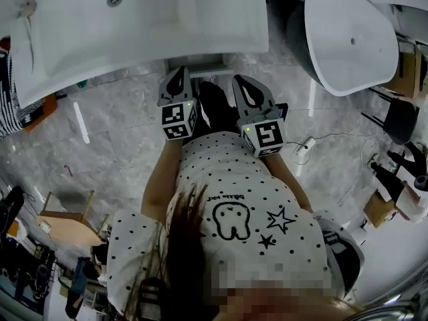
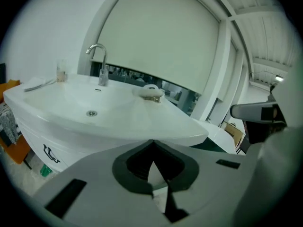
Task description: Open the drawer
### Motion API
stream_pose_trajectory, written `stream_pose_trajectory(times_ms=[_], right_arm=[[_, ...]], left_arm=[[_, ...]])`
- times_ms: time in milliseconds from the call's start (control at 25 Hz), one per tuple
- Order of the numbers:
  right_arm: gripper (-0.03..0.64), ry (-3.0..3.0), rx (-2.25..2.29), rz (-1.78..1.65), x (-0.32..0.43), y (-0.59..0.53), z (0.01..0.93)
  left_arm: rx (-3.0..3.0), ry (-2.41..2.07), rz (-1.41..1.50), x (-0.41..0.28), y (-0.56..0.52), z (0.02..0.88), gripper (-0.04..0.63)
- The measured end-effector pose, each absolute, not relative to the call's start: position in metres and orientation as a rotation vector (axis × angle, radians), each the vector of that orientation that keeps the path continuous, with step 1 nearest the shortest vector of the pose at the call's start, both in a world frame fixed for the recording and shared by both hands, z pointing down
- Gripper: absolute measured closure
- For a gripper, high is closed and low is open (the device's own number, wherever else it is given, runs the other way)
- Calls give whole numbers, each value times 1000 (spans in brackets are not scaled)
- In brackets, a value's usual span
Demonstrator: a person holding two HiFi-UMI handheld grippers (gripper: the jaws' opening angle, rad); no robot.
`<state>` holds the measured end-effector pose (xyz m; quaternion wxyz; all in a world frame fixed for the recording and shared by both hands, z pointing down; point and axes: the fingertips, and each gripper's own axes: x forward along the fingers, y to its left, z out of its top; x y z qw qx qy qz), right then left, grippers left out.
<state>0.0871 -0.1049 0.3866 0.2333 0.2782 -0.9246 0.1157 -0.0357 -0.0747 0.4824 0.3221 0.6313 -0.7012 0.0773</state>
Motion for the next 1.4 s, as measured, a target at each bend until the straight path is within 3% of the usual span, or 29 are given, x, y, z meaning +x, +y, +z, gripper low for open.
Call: stream_pose_trajectory(times_ms=[880, 1400], right_arm=[[603, -2636, 980, 194, 87, -148, 326], [603, -2705, 935, 107, 58, -141, 299]], left_arm=[[1977, -2018, 31, -66, -110, 317, 592], [2078, -2025, 27, -69, -91, 285, 592]])
